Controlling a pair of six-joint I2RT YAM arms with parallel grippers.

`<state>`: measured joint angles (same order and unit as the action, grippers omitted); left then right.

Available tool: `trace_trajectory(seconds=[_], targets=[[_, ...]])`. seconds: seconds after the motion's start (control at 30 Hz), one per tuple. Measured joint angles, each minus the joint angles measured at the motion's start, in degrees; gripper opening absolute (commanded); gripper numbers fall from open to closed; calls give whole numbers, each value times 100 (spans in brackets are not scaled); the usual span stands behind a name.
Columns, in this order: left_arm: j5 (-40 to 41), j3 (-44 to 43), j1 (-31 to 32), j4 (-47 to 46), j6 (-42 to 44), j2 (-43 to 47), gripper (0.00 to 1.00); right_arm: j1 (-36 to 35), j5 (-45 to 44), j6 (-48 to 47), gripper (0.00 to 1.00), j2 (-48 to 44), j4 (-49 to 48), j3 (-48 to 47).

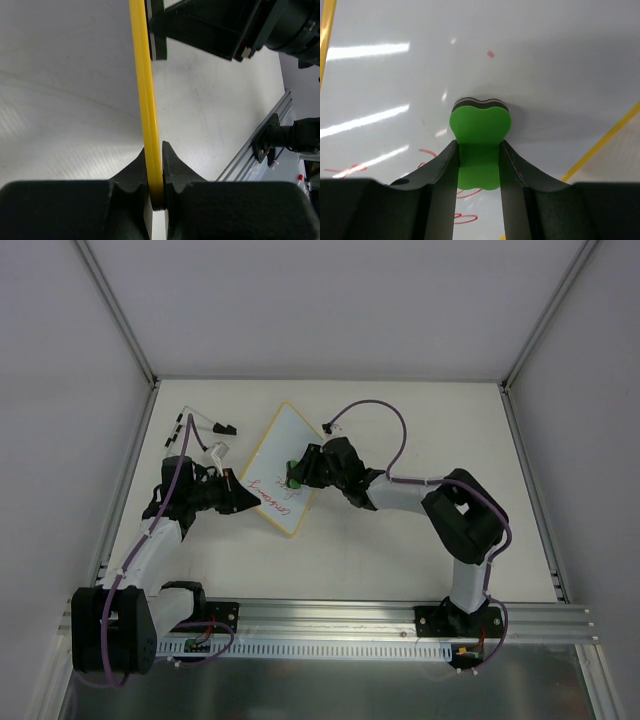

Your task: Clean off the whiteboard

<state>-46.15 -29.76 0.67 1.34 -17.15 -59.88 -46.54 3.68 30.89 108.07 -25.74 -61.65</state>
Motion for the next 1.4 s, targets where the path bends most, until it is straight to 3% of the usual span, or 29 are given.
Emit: trace_trajectory(seconds=[0.33, 0.83, 1.0, 1.27, 1.4], targets=[[-269, 0, 13, 83, -7, 0, 0, 905, 68, 17, 0, 391, 109, -402], [-278, 0, 9, 101, -39, 2, 0, 216, 9, -612, 0, 535, 1652, -2164], [-273, 0, 9, 127, -103, 2, 0, 260, -46, -542, 0, 433, 1600, -1856], [-254, 0, 11, 136, -101, 0, 0, 621, -184, -382, 1, 114, 1576, -348], [-247, 0, 11, 129, -33, 0, 0, 485, -299, -358, 0, 57, 1602, -240]])
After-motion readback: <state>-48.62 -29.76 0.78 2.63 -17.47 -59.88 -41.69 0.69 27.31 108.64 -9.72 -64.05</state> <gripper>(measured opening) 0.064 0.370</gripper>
